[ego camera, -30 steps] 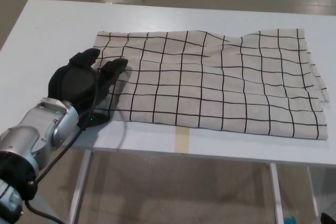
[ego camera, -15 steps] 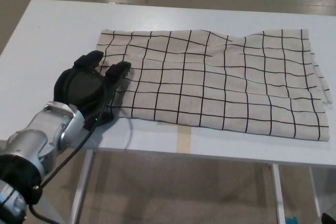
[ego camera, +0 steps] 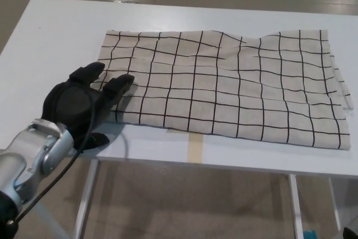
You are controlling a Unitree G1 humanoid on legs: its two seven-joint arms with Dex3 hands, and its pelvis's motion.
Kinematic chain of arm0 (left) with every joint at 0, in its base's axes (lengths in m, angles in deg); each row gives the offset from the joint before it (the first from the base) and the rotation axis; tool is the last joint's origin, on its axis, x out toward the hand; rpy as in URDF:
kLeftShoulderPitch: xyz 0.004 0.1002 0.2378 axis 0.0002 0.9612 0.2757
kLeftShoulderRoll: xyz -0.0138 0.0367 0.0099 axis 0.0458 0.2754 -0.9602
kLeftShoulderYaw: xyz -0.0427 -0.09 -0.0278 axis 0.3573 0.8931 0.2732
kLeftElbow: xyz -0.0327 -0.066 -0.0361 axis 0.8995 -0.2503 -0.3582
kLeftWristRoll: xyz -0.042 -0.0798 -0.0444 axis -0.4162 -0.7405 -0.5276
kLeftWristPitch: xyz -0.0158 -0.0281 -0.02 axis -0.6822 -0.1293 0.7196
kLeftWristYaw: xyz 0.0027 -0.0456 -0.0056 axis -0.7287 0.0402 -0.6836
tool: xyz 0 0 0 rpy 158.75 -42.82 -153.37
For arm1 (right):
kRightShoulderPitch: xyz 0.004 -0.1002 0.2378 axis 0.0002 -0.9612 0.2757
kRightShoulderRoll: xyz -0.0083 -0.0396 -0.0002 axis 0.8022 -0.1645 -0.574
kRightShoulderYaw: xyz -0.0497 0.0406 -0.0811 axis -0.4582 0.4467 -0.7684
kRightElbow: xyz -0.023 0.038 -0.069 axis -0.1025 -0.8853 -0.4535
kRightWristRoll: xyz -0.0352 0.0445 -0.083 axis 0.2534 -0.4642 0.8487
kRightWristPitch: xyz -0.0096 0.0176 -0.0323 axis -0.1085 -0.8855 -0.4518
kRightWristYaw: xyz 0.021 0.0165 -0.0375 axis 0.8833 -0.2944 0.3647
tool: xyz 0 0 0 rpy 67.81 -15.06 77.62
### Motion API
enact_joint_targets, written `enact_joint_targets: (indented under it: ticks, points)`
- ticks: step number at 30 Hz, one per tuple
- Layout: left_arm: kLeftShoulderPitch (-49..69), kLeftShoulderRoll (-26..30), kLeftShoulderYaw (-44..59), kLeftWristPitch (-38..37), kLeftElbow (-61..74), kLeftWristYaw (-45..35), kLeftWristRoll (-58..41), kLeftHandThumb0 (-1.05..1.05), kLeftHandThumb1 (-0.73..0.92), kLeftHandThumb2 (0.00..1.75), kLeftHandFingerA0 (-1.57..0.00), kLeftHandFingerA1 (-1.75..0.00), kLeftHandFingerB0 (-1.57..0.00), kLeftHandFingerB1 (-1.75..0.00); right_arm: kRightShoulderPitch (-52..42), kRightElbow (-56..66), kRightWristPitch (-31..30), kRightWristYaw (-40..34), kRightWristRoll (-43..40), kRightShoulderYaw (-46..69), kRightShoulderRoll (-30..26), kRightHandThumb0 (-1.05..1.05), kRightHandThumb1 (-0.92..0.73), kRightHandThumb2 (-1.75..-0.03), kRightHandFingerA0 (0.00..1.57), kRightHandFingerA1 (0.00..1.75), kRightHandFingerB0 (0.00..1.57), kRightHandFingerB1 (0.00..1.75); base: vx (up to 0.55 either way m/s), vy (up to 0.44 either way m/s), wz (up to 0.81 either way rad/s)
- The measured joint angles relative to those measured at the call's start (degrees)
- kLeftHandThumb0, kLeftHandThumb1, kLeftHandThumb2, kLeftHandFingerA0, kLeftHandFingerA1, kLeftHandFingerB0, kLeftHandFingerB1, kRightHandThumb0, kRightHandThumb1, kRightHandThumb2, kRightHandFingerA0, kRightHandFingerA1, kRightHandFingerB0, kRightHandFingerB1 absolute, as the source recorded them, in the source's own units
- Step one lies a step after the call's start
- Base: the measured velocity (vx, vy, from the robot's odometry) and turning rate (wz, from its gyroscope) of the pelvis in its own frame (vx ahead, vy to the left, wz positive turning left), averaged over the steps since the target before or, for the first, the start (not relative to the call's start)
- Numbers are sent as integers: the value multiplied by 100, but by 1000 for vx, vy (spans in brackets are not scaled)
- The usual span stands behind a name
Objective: Use the left hand to fold a white towel with checkered patterns in half.
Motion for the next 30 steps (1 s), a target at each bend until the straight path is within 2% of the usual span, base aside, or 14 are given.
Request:
enact_joint_targets:
  ticks: [14, 30]
  points:
    - [-136, -86, -7, -34, -478, 30, 3, -59, 37, 70, 0, 0, 0, -11, -106, -35, 1, 3, -45, -27, -2, -31, -61, -110, 0, 49, 0, 48, 0, 0, 0]
    - [-1251, -1048, -557, 293, -2278, 539, 167, -57, 36, 70, 0, -2, 0, -13, -108, -70, 1, 86, -133, 20, 11, -31, -61, -110, 0, 49, 0, 48, 0, 0, 0]
